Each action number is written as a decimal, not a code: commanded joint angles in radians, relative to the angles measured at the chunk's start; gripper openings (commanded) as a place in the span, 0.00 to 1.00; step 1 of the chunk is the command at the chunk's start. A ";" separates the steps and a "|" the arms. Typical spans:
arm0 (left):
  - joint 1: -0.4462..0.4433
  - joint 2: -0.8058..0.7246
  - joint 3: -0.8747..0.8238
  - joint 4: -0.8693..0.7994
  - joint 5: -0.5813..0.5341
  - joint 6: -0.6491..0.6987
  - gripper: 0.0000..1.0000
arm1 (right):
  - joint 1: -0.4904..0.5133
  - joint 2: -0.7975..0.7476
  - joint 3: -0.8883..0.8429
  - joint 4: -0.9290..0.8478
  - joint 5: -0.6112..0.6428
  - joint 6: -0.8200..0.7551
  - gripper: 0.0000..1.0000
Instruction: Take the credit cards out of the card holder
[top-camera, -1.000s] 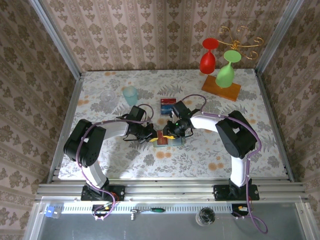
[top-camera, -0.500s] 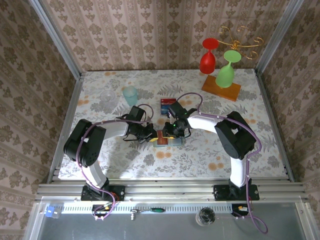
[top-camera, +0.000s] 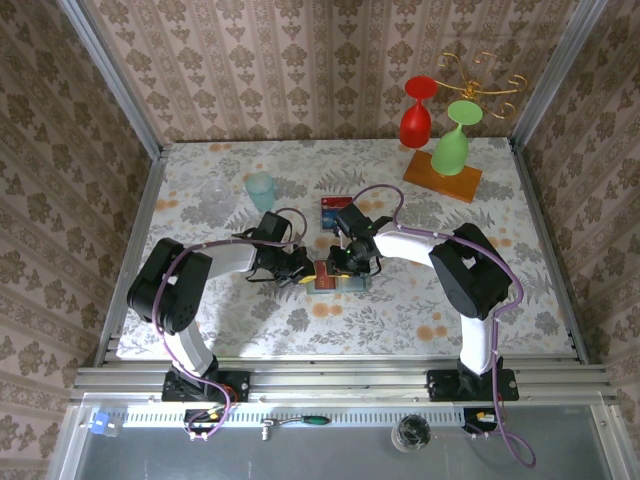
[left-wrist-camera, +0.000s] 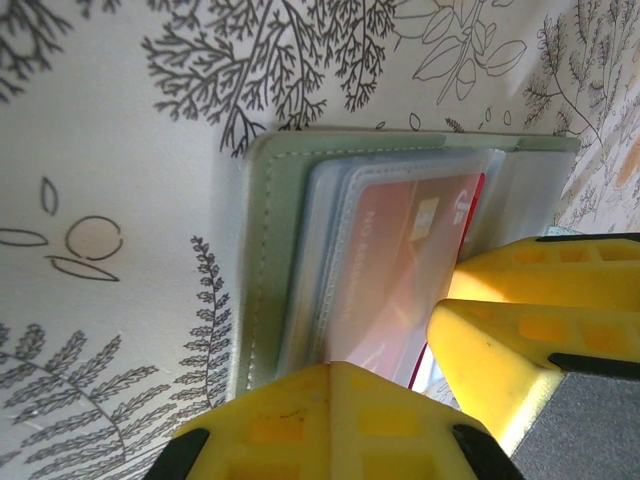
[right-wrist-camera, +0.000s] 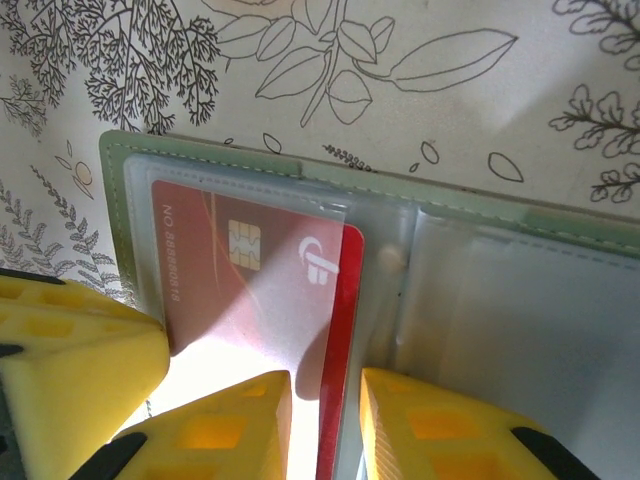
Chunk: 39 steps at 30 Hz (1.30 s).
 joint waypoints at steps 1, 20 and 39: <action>0.014 -0.025 0.017 -0.030 -0.009 0.010 0.01 | 0.000 -0.044 0.003 -0.046 0.023 -0.002 0.26; 0.017 0.045 0.074 -0.045 0.000 0.032 0.00 | -0.001 -0.066 -0.018 -0.015 -0.004 0.023 0.27; 0.017 0.065 0.037 -0.051 -0.012 0.042 0.00 | -0.004 -0.036 -0.023 0.026 -0.055 0.053 0.28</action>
